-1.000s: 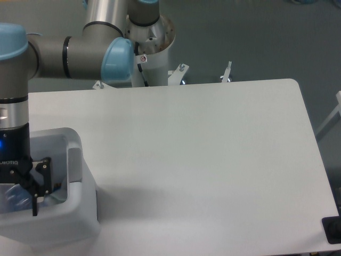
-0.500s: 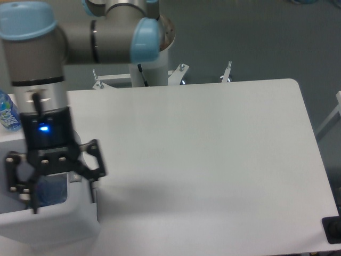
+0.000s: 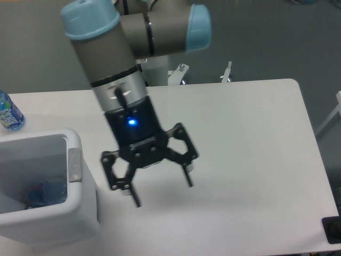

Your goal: Place the trash in the trash can

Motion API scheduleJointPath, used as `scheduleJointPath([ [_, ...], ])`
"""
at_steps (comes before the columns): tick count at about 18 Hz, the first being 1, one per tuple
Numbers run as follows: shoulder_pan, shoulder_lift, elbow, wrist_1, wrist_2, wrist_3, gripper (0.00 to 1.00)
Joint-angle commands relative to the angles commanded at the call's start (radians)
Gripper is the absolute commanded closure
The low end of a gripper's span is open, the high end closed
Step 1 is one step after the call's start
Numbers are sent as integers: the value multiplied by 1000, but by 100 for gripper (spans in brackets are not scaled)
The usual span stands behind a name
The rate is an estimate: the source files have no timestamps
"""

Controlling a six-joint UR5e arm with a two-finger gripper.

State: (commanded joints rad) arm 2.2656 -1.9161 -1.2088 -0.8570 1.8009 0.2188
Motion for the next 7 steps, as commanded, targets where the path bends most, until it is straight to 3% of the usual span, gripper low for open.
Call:
scheduleJointPath([
  [3,40,64,-26,-181,-3,184,0],
  [7,57,144,-101,-261,-3,367,0],
])
